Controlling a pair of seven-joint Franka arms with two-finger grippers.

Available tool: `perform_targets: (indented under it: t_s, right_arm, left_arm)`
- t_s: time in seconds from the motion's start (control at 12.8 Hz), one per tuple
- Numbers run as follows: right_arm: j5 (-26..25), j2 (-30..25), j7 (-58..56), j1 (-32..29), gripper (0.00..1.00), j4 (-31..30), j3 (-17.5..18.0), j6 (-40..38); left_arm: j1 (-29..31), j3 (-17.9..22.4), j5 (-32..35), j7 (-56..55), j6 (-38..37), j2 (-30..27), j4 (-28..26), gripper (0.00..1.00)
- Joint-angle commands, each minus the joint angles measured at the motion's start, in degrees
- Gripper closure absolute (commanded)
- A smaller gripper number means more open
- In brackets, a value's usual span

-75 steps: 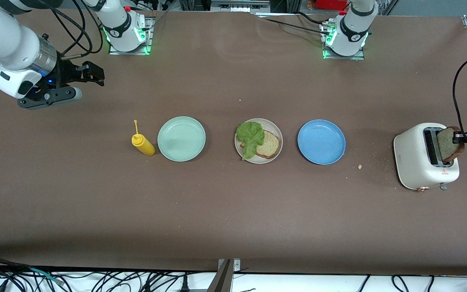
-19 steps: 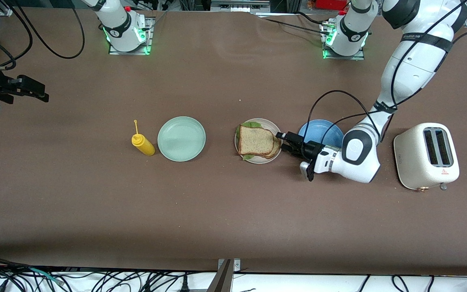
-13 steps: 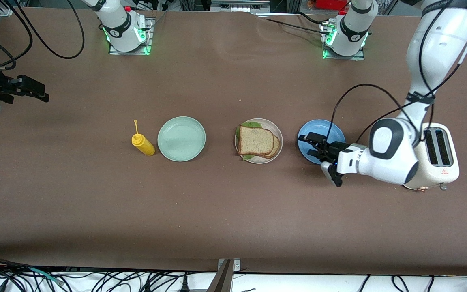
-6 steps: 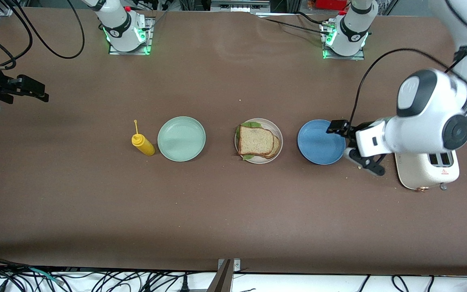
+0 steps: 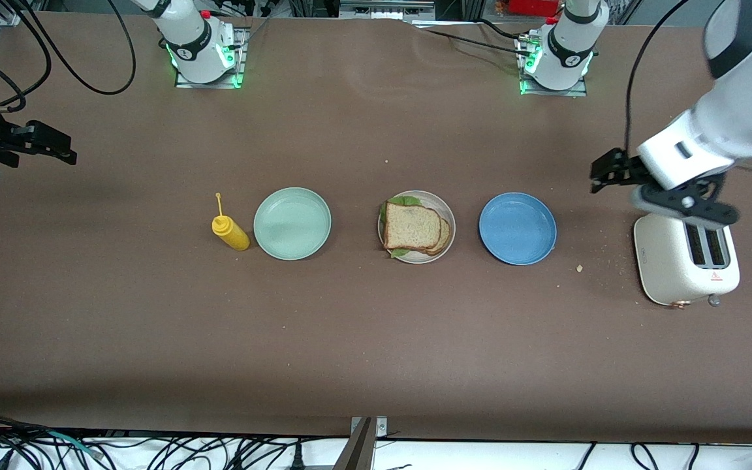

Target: Make sandwich in beige plate with both arms

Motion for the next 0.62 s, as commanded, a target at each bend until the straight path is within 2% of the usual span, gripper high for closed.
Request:
perform_targets:
  t_s: [0.0, 0.08, 0.16, 0.23, 0.55]
  right_arm:
    - [-1.2, 0.18, -0.59, 0.02, 0.0, 0.91, -0.01, 2.43]
    - [-1.29, 0.18, -0.59, 0.02, 0.0, 0.91, 0.07, 2.52]
    - [-1.29, 0.18, -0.5, 0.1, 0.0, 0.91, 0.07, 2.52]
    - [-1.2, 0.27, -0.32, 0.1, 0.0, 0.91, 0.07, 2.52]
    - [-0.94, 0.36, -0.5, 0.1, 0.0, 1.0, 0.07, 2.52]
  left_arm:
    - [-2.35, 3.55, 2.09, -0.73, 0.69, -7.18, -5.57, 0.0]
    - [-3.66, 4.25, 2.09, -0.82, 0.61, -8.86, -8.02, 0.0]
    - [-5.85, 7.56, 1.14, -0.82, 0.0, -9.49, -9.0, 0.0]
    - [-6.65, 9.25, -1.22, -0.74, -0.7, -9.75, -9.45, 0.0]
    - [-6.49, 8.92, -0.99, -0.65, -0.97, -8.88, -9.01, 0.0]
